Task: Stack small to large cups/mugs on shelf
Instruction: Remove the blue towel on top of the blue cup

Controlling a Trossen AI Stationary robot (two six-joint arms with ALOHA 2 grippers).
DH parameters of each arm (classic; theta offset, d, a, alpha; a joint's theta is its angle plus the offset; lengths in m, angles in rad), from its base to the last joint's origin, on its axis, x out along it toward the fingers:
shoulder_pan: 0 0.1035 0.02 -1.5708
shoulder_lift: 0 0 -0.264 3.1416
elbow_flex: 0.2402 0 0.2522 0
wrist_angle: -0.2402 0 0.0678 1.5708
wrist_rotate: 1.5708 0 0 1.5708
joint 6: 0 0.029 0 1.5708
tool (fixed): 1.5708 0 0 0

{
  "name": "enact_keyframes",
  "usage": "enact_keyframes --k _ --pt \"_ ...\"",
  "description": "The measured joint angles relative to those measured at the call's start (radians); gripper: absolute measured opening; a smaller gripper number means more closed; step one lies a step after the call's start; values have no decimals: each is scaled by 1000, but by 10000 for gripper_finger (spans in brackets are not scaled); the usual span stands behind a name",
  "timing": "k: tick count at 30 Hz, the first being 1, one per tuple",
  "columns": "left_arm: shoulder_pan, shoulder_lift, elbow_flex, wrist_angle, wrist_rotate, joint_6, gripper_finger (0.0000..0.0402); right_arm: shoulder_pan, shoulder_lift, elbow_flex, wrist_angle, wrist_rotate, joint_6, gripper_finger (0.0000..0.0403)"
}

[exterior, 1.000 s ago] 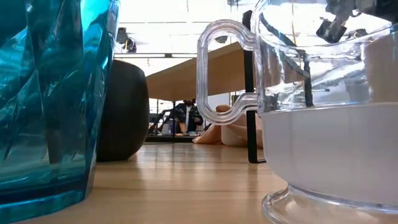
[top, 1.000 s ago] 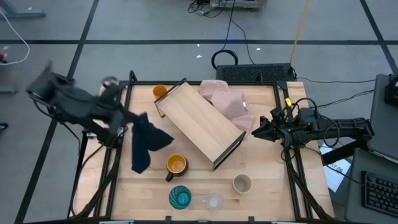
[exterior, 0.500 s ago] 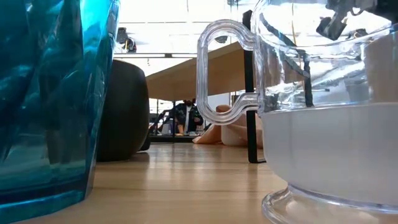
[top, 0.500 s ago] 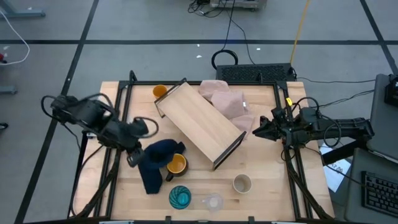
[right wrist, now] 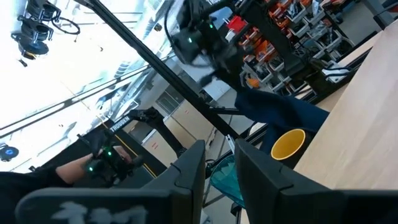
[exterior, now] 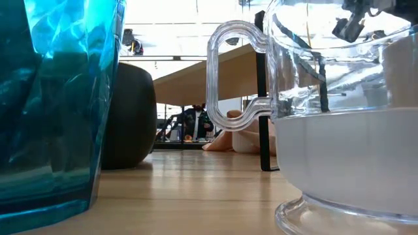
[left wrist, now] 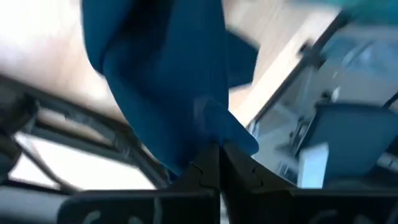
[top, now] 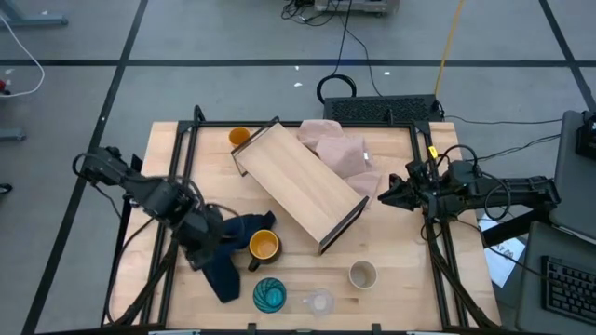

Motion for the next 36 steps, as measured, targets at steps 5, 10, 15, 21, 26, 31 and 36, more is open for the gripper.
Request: enact_keyframes --k 5,10,15,21,26,31,36 --pt "-48 0 -72 0 23 -37 0 0 0 0 -5 0 0 80" --pt "-87 0 -98 1 61 -45 0 0 0 0 -6 3 0 80" --pt "-134 -1 -147 54 97 -78 0 -10 13 0 -7 4 0 80" --pt "-172 0 -213 164 100 -159 0 -11 26 0 -7 4 -3 80" --pt "-213 0 -245 188 152 -204 0 -11 29 0 -7 4 -9 80" --pt "-248 0 -272 297 196 -246 1 -11 34 0 -6 4 -17 80" --pt "-249 0 -275 319 172 -287 12 -11 42 0 -7 4 -22 80"
